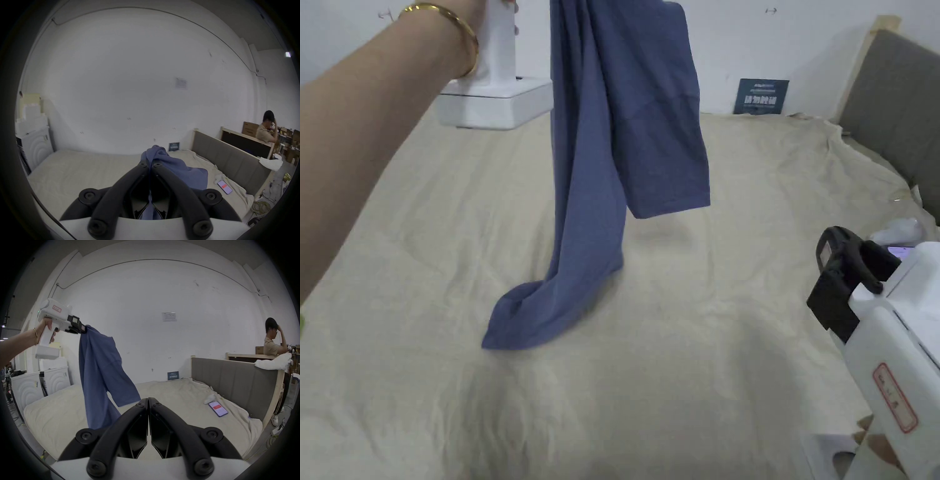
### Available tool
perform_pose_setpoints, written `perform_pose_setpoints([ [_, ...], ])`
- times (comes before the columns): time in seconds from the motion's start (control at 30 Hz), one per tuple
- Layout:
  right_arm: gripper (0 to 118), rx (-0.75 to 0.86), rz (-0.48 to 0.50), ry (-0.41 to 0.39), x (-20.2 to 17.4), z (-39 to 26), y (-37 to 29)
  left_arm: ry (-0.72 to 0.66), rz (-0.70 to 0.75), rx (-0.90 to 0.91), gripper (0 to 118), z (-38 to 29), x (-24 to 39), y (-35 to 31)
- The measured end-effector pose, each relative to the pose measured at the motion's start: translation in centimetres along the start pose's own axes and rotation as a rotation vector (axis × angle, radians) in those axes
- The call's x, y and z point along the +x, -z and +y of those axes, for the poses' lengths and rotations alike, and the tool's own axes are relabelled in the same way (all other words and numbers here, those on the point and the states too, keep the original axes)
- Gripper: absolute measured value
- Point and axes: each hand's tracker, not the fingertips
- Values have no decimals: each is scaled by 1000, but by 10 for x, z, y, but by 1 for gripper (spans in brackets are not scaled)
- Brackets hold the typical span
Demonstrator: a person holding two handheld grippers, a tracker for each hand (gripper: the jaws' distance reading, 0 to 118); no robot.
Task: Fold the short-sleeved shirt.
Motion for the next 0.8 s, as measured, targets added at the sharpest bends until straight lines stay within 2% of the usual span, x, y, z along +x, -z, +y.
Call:
perform_pose_setpoints([
  [0.13, 0, -9, -42, 2, 15, -3, -6, 30, -58, -103, 0, -51, 37, 44],
  [0.37, 0, -61, -87, -3, 29, -16, -9, 119, -53, -326, 0, -167, 74, 116],
  [0.43, 0, -91, -97, -10, 32, -22, -6, 110, -50, -383, 0, -204, 76, 91],
  [0.73, 0, -175, -93, 0, 30, -44, 17, 135, -3, -669, 0, -331, 71, 86],
  [0.77, 0, -181, -88, -5, 29, -46, 20, 131, 2, -684, 9, -339, 71, 84],
  [0.8, 0, -187, -82, -7, 27, -47, 22, 120, 2, -714, 23, -344, 69, 86],
])
